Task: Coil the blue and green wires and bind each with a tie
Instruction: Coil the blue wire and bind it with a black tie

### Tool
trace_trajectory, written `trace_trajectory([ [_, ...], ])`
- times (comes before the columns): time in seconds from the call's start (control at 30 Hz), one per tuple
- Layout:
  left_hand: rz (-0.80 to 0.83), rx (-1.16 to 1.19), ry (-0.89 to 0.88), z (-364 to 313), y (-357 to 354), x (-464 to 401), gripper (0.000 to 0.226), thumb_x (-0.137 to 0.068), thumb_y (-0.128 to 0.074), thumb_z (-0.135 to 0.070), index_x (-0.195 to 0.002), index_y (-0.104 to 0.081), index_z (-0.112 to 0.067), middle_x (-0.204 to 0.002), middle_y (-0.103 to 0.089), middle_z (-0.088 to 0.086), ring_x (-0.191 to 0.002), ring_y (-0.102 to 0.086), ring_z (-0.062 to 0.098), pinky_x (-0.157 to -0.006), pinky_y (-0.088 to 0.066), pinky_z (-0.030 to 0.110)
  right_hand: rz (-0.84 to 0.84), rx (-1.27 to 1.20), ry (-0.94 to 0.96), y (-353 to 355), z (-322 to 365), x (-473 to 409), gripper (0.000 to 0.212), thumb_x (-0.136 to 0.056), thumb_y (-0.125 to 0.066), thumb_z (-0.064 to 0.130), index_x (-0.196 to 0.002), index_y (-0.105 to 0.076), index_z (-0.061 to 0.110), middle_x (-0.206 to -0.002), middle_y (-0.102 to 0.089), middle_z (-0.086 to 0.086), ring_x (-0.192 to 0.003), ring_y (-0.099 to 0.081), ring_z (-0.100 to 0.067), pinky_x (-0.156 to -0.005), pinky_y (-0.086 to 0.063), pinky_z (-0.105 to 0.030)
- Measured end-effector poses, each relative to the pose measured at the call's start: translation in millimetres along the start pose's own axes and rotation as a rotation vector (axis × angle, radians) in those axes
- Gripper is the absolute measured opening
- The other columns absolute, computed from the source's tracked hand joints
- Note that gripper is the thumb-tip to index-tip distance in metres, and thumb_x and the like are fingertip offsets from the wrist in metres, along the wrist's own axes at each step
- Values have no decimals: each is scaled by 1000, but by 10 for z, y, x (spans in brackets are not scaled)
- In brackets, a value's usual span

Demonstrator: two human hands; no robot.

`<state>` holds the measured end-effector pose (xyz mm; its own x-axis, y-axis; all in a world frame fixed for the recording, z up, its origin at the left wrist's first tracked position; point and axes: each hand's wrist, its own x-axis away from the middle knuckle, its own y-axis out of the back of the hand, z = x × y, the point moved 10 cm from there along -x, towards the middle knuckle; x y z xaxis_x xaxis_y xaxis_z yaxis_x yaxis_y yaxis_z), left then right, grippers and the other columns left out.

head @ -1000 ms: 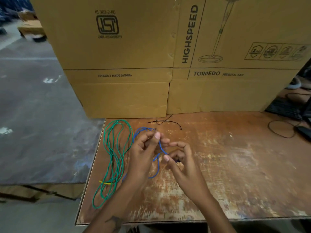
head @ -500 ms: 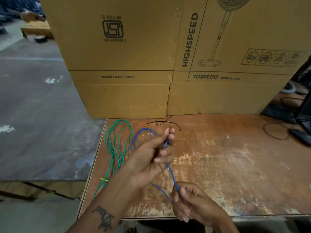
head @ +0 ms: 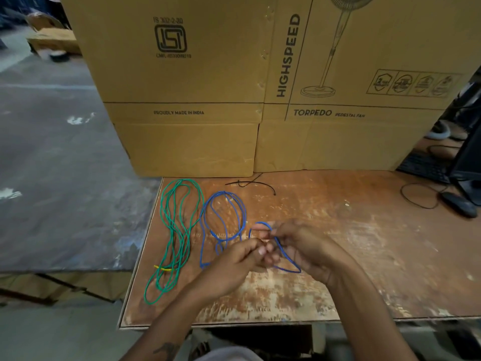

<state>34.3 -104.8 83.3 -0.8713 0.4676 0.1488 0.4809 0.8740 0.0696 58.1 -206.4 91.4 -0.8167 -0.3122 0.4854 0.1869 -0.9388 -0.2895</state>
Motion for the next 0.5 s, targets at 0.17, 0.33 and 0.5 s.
trace_trajectory([
  [0.17,-275,-3,-106,18,257,61,27,-109,-44,-18,-95,-65,-12,-92,-71,-6,-95,-70,13,-92,-58,36,-72,341,175,-110,278,222,28,-105,-57,-2,-131,-66,-2,-88,-71,-18,-74,-69,-24,-71,-65,-31],
  [0.33,-531,484,30,147,257,191,31,-107,-47,-18,-106,-65,7,-100,-76,14,-92,-74,27,-80,-62,35,-426,298,349,-117,293,530,44,-92,-78,2,-128,-63,23,-99,-78,-4,-67,-79,-29,-58,-64,-39],
  [0.5,-404,822,142,-64,-13,185,36,-104,-52,-30,-122,-68,-3,-108,-77,15,-72,-67,21,-37,-41,22,-541,199,524,-252,55,687,40,-89,-82,4,-112,-55,22,-92,-74,-5,-59,-74,-30,-38,-53,-38],
])
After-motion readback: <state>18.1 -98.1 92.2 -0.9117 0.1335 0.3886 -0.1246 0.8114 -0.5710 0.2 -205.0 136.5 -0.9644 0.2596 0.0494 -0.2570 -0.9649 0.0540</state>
